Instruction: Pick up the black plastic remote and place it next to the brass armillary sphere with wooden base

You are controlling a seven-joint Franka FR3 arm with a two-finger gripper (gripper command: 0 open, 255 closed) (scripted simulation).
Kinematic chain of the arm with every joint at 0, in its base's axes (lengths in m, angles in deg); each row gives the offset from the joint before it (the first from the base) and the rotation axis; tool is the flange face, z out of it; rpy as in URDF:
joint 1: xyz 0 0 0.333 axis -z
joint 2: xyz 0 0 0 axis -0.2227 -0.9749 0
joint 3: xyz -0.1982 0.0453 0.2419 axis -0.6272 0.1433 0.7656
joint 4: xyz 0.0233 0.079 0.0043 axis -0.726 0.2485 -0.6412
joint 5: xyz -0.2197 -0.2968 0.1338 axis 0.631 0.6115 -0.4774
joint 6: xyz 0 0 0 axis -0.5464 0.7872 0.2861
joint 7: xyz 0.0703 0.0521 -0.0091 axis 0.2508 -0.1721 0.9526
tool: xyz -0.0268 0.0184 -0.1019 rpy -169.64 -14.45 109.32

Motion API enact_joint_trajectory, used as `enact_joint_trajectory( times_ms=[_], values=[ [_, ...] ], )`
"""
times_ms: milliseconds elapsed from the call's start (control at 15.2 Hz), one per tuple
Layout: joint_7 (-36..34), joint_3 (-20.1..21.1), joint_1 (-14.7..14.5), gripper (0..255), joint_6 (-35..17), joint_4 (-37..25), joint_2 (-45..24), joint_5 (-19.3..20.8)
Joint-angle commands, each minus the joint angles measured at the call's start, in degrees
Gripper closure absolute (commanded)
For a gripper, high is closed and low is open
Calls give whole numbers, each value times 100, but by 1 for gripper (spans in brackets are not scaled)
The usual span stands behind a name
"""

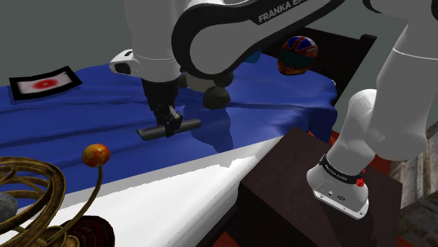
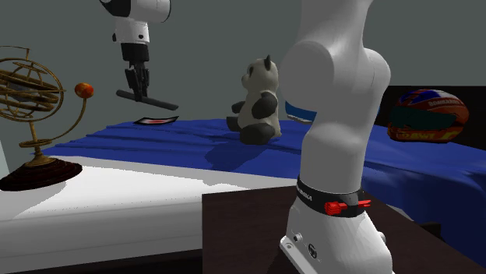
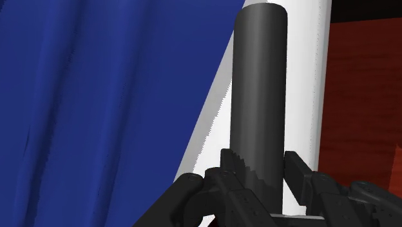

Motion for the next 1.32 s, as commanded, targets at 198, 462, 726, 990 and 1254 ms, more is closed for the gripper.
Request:
enact_joint_trajectory(
  times_ms=[198, 462, 726, 990, 1254],
  values=[
    [-58, -14, -6, 255, -359, 239, -125, 69],
    [-115, -28, -16, 255, -635, 401, -250, 137],
    [-178, -47, -29, 255, -906, 542, -391, 216],
    [-249, -72, -46, 255, -1173, 663, -549, 305],
    [-326, -105, -68, 255, -1434, 763, -722, 403]
  ],
)
